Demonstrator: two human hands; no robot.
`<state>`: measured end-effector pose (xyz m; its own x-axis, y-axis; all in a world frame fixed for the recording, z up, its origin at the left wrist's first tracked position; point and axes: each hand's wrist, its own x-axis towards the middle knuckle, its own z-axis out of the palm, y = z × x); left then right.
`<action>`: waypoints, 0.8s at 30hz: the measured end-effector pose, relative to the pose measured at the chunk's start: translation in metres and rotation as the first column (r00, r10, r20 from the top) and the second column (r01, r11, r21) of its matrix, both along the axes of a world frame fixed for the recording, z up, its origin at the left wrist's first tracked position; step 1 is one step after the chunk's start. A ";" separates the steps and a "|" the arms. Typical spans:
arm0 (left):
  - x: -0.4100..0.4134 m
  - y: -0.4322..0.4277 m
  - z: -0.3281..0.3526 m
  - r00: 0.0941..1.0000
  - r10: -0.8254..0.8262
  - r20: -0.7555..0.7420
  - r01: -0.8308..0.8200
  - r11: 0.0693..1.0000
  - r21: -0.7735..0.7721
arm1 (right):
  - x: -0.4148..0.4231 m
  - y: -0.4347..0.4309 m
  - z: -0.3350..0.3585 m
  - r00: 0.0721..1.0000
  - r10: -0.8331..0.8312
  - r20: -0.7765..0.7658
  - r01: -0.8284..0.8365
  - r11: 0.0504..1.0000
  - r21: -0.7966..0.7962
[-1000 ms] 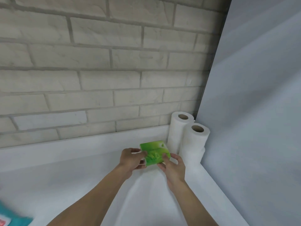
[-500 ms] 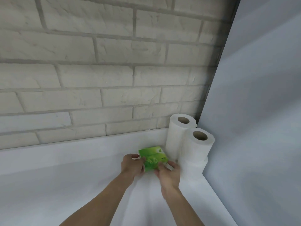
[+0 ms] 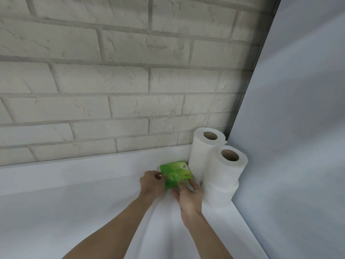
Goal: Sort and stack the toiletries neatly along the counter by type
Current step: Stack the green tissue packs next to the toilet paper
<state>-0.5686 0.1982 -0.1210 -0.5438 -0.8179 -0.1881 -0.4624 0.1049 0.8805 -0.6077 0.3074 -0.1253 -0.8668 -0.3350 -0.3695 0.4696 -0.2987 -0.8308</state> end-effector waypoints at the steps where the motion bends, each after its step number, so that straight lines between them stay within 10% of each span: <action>1: 0.000 0.000 0.000 1.000 -0.002 0.002 0.002 1.000 -0.002 | 0.000 0.000 0.000 1.000 -0.002 0.000 0.002 1.000 -0.007; 24: 0.063 0.020 0.022 0.992 -0.126 0.000 0.125 0.985 -0.121 | 0.039 0.028 0.031 0.955 0.272 -0.122 -0.237 0.941 0.242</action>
